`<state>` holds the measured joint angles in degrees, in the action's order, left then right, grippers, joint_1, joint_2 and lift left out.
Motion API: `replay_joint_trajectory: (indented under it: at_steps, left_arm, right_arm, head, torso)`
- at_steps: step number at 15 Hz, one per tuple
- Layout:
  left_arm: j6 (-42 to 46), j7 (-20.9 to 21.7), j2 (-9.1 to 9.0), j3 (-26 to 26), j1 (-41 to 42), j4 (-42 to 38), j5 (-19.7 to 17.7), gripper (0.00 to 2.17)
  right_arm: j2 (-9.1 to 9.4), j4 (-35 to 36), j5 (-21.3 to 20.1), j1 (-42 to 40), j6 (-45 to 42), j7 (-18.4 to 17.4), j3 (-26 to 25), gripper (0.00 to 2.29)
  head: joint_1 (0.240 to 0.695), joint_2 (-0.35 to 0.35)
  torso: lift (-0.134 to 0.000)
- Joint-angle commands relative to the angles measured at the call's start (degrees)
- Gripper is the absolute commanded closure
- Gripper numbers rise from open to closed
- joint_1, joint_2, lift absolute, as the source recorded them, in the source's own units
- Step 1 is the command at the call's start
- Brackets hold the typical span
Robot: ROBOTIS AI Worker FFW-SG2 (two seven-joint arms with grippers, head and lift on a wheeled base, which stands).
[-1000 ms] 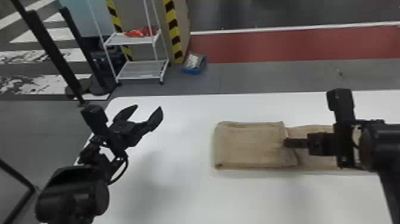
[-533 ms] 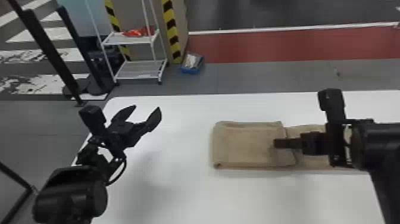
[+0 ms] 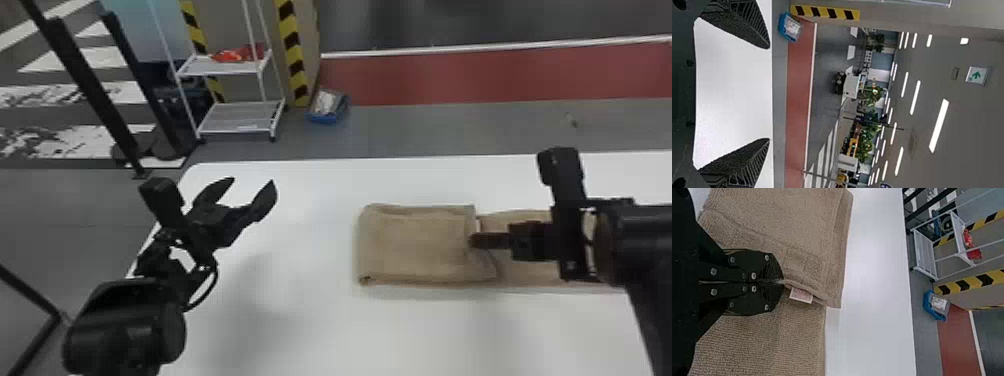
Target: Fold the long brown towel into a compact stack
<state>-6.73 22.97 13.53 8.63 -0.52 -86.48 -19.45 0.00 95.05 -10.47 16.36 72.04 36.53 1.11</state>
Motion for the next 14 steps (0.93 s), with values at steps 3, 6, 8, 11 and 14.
replay_joint_trajectory:
  at_steps: [3, 6, 8, 11, 14]
  left_arm:
    - [-0.09, 0.50, 0.00, 0.16, 0.09, 0.00, -0.06, 0.04]
    - [-0.09, 0.50, 0.00, 0.16, 0.35, -0.88, -0.06, 0.04]
    - [-0.09, 0.50, 0.00, 0.34, 0.70, -1.41, -0.06, 0.04]
    - [-0.62, 0.23, 0.00, 0.16, 0.96, -1.58, 0.11, 0.04]
    - [-0.80, -0.12, -0.44, -0.63, 0.88, -1.58, 0.55, 0.04]
  right_arm:
    - [0.05, 2.78, -0.78, -0.54, 2.62, 0.29, -0.32, 1.18]
    - [0.05, 4.89, -0.96, -0.37, 4.73, 0.47, -0.50, 1.18]
    - [0.05, 6.91, -0.52, -0.90, 6.14, 0.73, -1.29, 1.18]
    - [0.05, 13.68, 0.27, -1.86, 10.71, 2.84, -3.92, 1.18]
    - [0.05, 20.18, -0.17, -1.95, 15.81, 5.66, -8.23, 1.18]
  head:
    - [0.695, 0.164]
    - [0.695, 0.162]
    - [0.695, 0.160]
    - [0.695, 0.158]
    - [0.695, 0.151]
  torso:
    - [-0.124]
    - [-0.124]
    - [-0.124]
    - [-0.124]
    - [-0.124]
